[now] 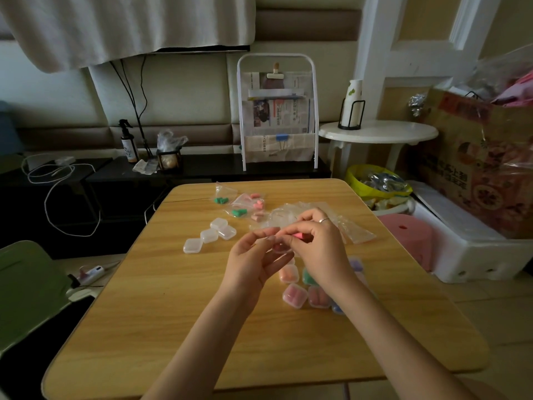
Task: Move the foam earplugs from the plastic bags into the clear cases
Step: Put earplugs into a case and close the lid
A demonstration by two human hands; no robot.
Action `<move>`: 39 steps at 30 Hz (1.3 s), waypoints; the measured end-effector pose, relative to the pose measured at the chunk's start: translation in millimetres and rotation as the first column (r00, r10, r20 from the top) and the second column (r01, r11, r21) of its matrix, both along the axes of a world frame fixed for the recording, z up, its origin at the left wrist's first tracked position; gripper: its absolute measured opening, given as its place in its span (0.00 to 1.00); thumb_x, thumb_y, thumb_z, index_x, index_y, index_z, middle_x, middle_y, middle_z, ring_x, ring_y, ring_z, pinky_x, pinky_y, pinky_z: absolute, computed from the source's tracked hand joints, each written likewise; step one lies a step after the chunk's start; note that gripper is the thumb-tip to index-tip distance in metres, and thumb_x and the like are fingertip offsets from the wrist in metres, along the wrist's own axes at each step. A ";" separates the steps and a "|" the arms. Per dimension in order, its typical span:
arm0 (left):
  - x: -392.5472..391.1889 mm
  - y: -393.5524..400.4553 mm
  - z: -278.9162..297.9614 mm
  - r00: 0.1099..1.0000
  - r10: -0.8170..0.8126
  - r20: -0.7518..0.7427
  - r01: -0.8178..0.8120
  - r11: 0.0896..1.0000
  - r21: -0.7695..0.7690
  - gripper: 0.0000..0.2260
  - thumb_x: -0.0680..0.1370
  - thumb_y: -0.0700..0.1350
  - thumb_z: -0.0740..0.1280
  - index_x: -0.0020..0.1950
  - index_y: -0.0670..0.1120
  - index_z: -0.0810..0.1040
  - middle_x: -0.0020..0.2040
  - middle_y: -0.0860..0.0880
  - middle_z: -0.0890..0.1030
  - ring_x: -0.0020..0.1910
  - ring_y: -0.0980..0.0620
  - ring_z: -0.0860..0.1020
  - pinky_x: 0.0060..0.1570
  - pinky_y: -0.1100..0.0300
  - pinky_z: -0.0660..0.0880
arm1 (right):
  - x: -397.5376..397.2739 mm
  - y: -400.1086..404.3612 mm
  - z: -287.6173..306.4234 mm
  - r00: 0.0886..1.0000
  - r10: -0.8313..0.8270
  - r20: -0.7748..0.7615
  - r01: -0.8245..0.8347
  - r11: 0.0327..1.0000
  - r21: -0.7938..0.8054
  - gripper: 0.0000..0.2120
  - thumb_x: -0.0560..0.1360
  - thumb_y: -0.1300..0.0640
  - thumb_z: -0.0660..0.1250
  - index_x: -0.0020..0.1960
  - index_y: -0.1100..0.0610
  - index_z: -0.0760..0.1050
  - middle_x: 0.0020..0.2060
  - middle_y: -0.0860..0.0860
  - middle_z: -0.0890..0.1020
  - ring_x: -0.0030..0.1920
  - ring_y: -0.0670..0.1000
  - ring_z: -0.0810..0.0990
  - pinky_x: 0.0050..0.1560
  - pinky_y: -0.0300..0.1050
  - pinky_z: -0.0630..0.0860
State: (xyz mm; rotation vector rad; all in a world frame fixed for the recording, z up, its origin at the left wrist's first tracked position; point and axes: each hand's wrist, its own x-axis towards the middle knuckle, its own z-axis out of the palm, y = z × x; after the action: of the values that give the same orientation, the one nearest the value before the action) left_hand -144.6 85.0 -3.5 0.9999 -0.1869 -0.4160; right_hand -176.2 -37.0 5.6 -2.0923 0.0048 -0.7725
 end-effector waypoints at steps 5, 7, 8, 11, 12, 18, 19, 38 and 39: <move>1.6 2.9 1.0 0.998 0.067 -0.013 -0.068 0.997 -0.022 0.06 0.77 0.33 0.64 0.53 0.39 0.72 0.42 0.39 0.82 0.42 0.43 0.83 0.42 0.56 0.81 | -1.3 -1.1 -1.4 1.000 0.002 -0.029 0.002 0.988 0.153 0.10 0.69 0.57 0.75 0.48 0.51 0.78 0.39 0.47 0.80 0.39 0.43 0.79 0.38 0.30 0.75; 1.7 2.8 1.1 0.994 0.104 0.022 -0.105 0.994 0.041 0.06 0.77 0.33 0.65 0.52 0.40 0.72 0.45 0.38 0.83 0.44 0.43 0.83 0.41 0.58 0.81 | -0.5 -0.8 -2.0 1.000 -0.011 -0.012 0.014 0.977 0.212 0.10 0.69 0.58 0.75 0.45 0.53 0.75 0.38 0.47 0.80 0.39 0.42 0.79 0.38 0.30 0.75; 1.7 2.4 0.8 0.992 0.120 0.038 -0.122 0.990 0.072 0.05 0.77 0.33 0.65 0.51 0.39 0.73 0.47 0.37 0.83 0.46 0.43 0.83 0.41 0.58 0.81 | -0.2 -1.2 -1.8 1.000 -0.015 -0.008 0.017 0.975 0.223 0.09 0.69 0.58 0.75 0.44 0.54 0.75 0.37 0.47 0.81 0.39 0.42 0.79 0.39 0.31 0.75; 2.3 0.7 -0.2 0.986 0.157 0.047 -0.162 0.979 0.127 0.04 0.78 0.32 0.62 0.49 0.39 0.74 0.49 0.37 0.83 0.47 0.44 0.84 0.43 0.58 0.81 | 0.5 -2.6 -1.7 1.000 0.017 -0.026 -0.010 0.969 0.246 0.05 0.71 0.59 0.73 0.42 0.51 0.79 0.39 0.46 0.82 0.40 0.41 0.80 0.42 0.34 0.78; 2.8 0.5 -0.3 0.985 0.164 0.047 -0.169 0.976 0.137 0.04 0.78 0.32 0.61 0.49 0.39 0.75 0.49 0.37 0.82 0.47 0.44 0.84 0.43 0.58 0.81 | 0.8 -2.7 -2.1 0.999 0.033 -0.027 -0.025 0.966 0.256 0.05 0.72 0.60 0.73 0.43 0.50 0.80 0.41 0.45 0.83 0.42 0.41 0.81 0.44 0.36 0.79; 4.3 0.5 1.4 0.988 0.151 0.044 -0.156 0.978 0.140 0.07 0.79 0.34 0.60 0.50 0.39 0.78 0.45 0.41 0.83 0.44 0.48 0.84 0.41 0.61 0.80 | 3.2 -5.0 -4.9 0.996 0.070 -0.057 -0.054 0.966 0.253 0.11 0.77 0.61 0.65 0.55 0.50 0.81 0.53 0.49 0.78 0.49 0.44 0.80 0.54 0.39 0.78; 4.4 0.5 1.6 0.988 0.148 0.038 -0.152 0.979 0.138 0.07 0.79 0.34 0.60 0.50 0.39 0.78 0.44 0.41 0.83 0.43 0.49 0.84 0.41 0.61 0.80 | 1.8 -4.6 -3.5 0.996 0.083 -0.043 -0.068 0.962 0.265 0.12 0.77 0.62 0.65 0.56 0.49 0.79 0.51 0.49 0.79 0.48 0.43 0.81 0.52 0.38 0.78; -1.1 -1.9 -0.3 0.993 0.037 0.115 -0.056 0.984 0.167 0.07 0.79 0.35 0.62 0.54 0.42 0.76 0.44 0.40 0.84 0.46 0.46 0.83 0.46 0.56 0.80 | -6.4 -9.5 -1.8 0.998 0.058 -0.012 -0.057 0.997 0.055 0.08 0.73 0.65 0.71 0.48 0.54 0.78 0.39 0.45 0.81 0.41 0.41 0.80 0.43 0.34 0.77; -1.4 -2.3 -0.2 0.993 0.033 0.114 -0.052 0.985 0.166 0.07 0.79 0.35 0.62 0.54 0.42 0.76 0.44 0.40 0.84 0.46 0.46 0.83 0.45 0.56 0.80 | -6.3 -8.9 -2.5 0.999 0.052 -0.012 -0.051 0.997 0.057 0.08 0.73 0.65 0.71 0.47 0.54 0.78 0.39 0.45 0.80 0.41 0.40 0.79 0.41 0.32 0.76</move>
State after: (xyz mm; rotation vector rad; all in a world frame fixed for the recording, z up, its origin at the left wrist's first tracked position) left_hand -146.0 82.8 -3.7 1.1927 -0.2324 -0.3413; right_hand -182.5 -45.9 3.2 -2.0358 -0.0193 -0.7193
